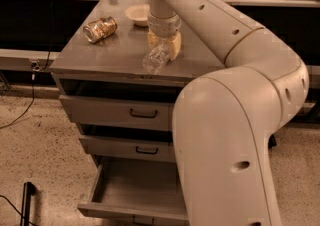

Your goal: Place water bottle into bottom drawer

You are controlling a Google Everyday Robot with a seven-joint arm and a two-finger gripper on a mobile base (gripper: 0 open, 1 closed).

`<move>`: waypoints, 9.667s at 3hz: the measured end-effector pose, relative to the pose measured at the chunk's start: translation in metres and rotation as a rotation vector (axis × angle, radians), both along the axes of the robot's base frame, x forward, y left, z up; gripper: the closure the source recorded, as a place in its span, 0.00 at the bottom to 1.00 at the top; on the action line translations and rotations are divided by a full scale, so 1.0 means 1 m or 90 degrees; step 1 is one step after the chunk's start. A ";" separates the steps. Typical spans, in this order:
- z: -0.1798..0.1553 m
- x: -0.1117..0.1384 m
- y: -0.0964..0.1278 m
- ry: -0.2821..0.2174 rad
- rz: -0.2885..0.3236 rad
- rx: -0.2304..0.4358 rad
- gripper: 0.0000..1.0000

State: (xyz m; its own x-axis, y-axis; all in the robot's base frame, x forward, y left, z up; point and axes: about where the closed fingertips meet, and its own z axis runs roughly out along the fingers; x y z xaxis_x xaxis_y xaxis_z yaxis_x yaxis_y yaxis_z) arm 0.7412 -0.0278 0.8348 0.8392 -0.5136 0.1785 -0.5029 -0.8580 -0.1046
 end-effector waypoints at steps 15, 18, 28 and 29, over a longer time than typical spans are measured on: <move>-0.179 -0.185 -0.015 0.143 -0.653 0.300 1.00; -0.309 -0.221 -0.005 0.160 -0.753 0.306 1.00; -0.532 -0.233 -0.020 0.180 -0.738 0.388 1.00; -0.542 -0.240 -0.011 0.203 -0.735 0.413 1.00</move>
Offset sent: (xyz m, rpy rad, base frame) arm -0.0589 -0.0350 0.0883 0.1651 -0.0435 -0.3806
